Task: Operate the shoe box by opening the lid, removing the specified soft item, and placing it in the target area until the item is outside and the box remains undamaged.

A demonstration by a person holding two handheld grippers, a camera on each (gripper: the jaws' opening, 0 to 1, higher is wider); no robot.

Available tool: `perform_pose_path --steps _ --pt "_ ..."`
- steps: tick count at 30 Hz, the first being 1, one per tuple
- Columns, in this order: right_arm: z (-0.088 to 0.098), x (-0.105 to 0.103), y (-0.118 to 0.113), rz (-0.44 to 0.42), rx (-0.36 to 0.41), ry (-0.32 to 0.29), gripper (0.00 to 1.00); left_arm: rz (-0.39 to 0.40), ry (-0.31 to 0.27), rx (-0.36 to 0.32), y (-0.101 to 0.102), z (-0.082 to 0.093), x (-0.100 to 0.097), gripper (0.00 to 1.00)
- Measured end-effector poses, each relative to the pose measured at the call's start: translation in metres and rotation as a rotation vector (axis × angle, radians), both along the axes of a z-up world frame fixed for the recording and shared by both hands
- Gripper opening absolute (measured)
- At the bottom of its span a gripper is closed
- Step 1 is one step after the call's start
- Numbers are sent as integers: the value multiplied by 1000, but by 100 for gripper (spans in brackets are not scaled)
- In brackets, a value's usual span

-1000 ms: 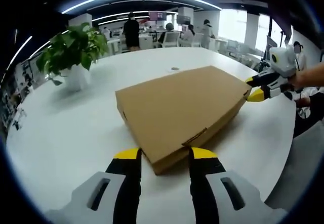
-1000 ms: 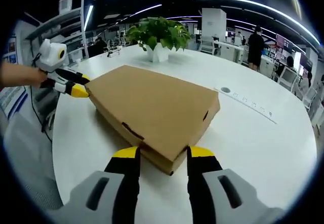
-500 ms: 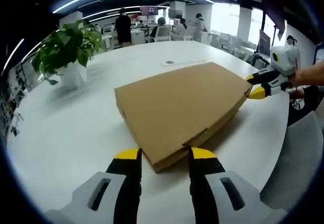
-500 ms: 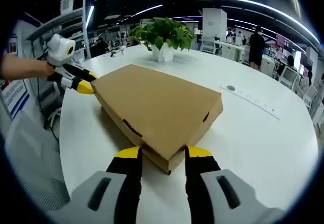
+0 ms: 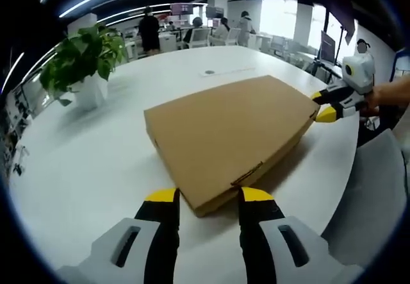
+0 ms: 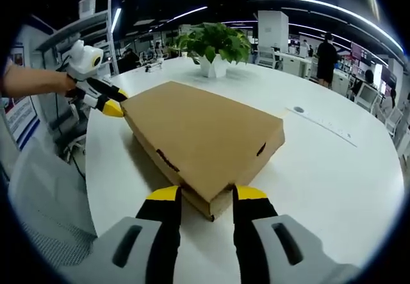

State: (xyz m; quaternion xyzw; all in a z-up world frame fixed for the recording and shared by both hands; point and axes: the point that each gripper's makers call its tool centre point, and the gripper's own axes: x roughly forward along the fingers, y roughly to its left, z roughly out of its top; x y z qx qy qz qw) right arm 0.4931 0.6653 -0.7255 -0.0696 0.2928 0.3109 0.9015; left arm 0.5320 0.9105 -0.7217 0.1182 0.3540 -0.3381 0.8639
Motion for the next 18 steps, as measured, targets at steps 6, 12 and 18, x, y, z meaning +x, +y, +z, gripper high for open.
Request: perform_pose_path --steps 6,12,18 --pt "0 -12 7 -9 22 -1 27 -12 11 9 7 0 -9 34" --pt "1 -23 13 -17 32 4 27 -18 14 10 13 0 -18 34" --pt "1 -34 18 -18 38 9 27 -22 18 12 16 1 -29 34"
